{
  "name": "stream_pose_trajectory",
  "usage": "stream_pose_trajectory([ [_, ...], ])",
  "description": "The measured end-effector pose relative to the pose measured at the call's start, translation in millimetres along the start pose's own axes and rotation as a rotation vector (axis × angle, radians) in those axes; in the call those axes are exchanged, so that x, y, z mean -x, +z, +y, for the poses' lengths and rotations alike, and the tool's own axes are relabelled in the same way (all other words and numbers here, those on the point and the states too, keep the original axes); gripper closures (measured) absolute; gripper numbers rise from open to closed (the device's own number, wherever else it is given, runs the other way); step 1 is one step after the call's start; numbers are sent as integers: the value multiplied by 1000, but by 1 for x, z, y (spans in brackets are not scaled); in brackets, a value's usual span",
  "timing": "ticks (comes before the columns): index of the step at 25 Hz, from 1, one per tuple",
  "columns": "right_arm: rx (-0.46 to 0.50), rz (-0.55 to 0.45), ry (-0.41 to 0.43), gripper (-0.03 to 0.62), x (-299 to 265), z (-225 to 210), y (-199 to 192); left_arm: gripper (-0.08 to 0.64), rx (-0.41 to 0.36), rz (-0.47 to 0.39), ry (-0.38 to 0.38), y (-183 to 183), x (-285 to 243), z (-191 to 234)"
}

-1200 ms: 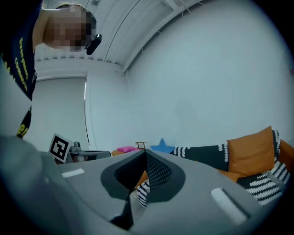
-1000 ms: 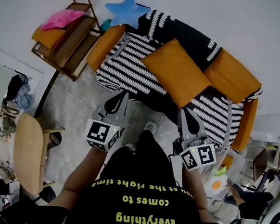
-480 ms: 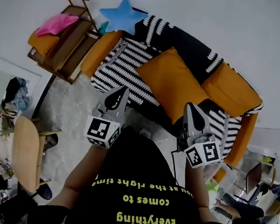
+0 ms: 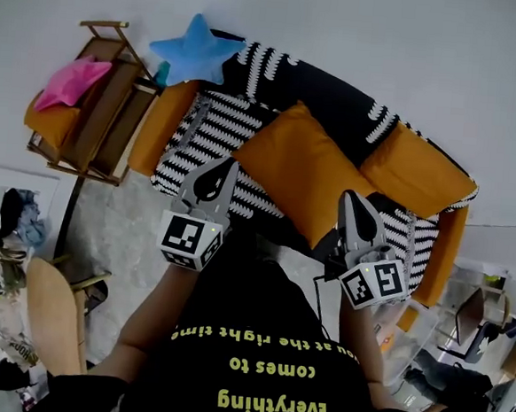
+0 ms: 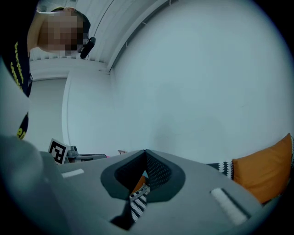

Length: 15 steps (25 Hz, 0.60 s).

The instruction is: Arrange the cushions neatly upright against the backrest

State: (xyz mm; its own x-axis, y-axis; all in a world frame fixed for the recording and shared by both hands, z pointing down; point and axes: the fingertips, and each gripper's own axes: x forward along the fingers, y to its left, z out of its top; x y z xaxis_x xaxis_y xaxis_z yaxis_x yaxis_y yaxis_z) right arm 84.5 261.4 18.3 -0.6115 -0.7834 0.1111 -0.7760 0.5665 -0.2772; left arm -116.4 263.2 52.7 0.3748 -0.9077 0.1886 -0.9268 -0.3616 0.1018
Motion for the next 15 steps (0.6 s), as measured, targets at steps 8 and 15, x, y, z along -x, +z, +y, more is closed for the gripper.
stream_pose_trajectory([
  [8, -2, -49, -65, 581, -102, -8, 26, 560, -36, -6, -82, 32, -73, 83],
  [15, -40, -18, -175, 581, -136, -25, 12, 560, -39, 49, -185, 27, -128, 114],
])
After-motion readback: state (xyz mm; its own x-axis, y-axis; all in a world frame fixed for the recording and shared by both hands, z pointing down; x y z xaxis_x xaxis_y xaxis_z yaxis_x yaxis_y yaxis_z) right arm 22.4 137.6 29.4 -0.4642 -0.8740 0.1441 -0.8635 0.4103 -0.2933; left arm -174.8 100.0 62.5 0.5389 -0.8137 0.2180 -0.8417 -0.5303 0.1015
